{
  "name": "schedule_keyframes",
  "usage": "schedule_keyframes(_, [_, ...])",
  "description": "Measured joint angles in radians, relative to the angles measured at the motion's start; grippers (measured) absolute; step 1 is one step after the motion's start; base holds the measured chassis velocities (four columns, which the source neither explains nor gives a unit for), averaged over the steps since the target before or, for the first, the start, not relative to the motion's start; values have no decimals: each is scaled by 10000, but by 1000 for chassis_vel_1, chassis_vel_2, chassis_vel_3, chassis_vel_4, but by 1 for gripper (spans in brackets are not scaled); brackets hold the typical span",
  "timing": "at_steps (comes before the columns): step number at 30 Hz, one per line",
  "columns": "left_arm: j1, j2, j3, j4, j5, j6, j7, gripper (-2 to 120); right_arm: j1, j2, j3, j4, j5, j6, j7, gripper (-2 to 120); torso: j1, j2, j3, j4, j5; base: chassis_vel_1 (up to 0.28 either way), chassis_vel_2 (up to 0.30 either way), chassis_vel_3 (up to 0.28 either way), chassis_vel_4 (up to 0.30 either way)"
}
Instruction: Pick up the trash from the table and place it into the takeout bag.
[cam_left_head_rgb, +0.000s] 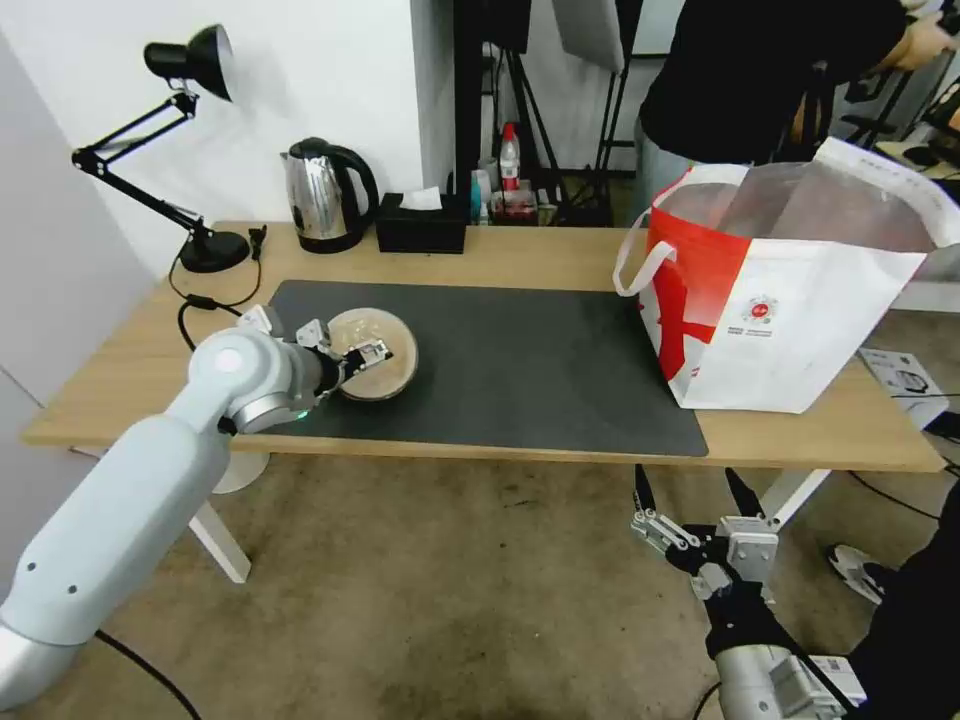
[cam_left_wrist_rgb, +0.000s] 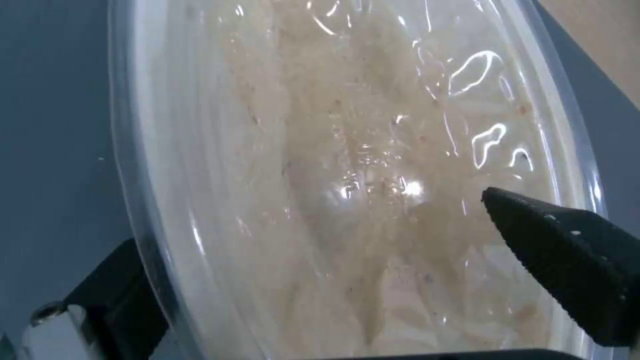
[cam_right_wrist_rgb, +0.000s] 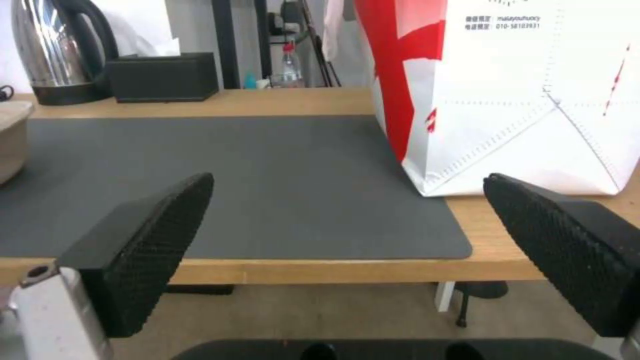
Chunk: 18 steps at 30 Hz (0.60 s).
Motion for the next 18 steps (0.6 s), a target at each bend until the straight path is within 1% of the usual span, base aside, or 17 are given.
schedule_keyframes(4, [-12,-98,17,37,77,-11,0,99,0,1,0,-1,0,0,0,100,-2,2,0,2,-3,0,0,0,0])
schedule_keyframes(5, [-9,-104,18,26,87,-18,-2,95,0,0,0,0,0,0,0,100,-1,2,-1,1,-5,0,0,0,0])
schedule_keyframes(6, [-9,-104,18,26,87,-18,-2,95,0,0,0,0,0,0,0,100,-1,2,-1,1,-5,0,0,0,0])
schedule_keyframes(9, [14,-93,13,-20,101,-42,2,87,0,0,0,-1,0,0,0,100,0,2,1,-3,-9,0,0,0,0])
schedule_keyframes(10, [31,-81,-1,-36,102,-49,6,82,0,0,0,0,0,0,0,100,-1,1,2,-7,-10,0,0,0,0])
schedule_keyframes(12, [53,-64,-20,-54,102,-52,12,80,0,0,0,0,0,0,0,100,-1,1,2,-8,-11,0,0,0,0])
schedule_keyframes(14, [134,-30,-85,-105,106,-63,24,72,0,0,0,0,0,0,0,100,0,-1,4,-9,-12,0,0,0,0])
schedule_keyframes(15, [187,-15,-123,-135,116,-69,32,69,0,0,0,0,0,0,0,100,1,-1,4,-9,-12,0,0,0,0])
schedule_keyframes(16, [187,-15,-123,-135,116,-69,32,69,0,0,0,0,0,0,0,100,1,-1,4,-9,-12,0,0,0,0])
schedule_keyframes(18, [279,7,-184,-189,135,-83,45,60,0,0,0,0,0,0,0,100,2,-1,4,-8,-13,0,0,0,0])
